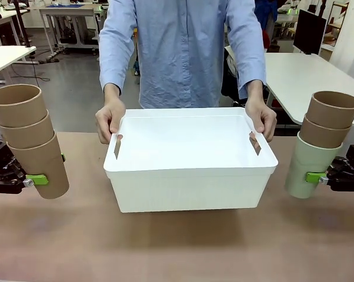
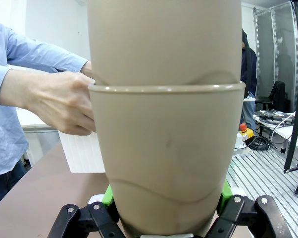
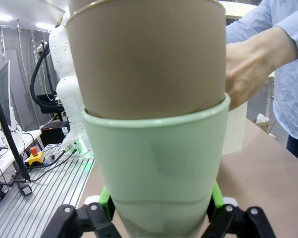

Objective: Stack the cups and store them in the basket.
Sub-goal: Place the stack of Reusable plastic cups into the Pantry Basket.

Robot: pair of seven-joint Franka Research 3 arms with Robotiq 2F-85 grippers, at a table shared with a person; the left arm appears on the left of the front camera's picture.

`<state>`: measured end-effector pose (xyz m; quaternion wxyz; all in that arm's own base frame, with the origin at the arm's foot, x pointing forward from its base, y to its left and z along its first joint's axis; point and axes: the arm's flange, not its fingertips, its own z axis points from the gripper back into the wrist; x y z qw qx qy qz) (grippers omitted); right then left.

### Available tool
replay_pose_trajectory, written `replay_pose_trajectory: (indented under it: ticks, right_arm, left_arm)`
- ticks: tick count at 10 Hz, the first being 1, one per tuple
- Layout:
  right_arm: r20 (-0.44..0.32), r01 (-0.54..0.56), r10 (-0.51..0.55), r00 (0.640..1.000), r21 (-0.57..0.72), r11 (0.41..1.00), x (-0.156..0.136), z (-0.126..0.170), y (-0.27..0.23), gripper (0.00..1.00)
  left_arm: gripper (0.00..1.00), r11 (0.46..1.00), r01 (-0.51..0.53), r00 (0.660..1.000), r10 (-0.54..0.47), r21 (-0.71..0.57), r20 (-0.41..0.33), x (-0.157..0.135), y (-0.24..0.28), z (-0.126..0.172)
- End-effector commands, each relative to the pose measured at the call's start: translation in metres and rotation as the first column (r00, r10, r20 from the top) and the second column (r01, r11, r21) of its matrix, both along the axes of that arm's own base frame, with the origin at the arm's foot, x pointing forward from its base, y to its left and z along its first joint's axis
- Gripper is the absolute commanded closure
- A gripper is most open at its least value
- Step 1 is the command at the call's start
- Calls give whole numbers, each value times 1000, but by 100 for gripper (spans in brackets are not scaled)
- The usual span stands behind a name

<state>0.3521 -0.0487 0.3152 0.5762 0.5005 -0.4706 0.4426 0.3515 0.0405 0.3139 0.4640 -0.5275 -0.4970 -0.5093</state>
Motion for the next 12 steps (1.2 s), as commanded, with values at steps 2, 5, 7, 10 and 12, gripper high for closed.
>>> replay_pose_trajectory:
  ticks: [2,5,7,10,12]
  right_arm:
    - [7,2,-2,1000,3,1000,1,3,-1,13]
    - [7,2,-2,1000,3,1000,1,3,-1,13]
    - [7,2,-2,1000,3,1000,1,3,-1,13]
    - [7,2,-2,1000,3,1000,1,3,-1,13]
    - [7,2,-2,1000,3,1000,1,3,-1,13]
  left_arm:
    - [16,1000,1,1000,-1,-9,11,-1,-1,3]
    - [16,1000,1,1000,-1,-9,11,-1,-1,3]
    - [16,1000,1,1000,-1,-9,11,-1,-1,3]
    - [16,1000,1,1000,-1,-9,11,-1,-1,3]
    - [16,1000,1,1000,-1,-9,11,-1,-1,3]
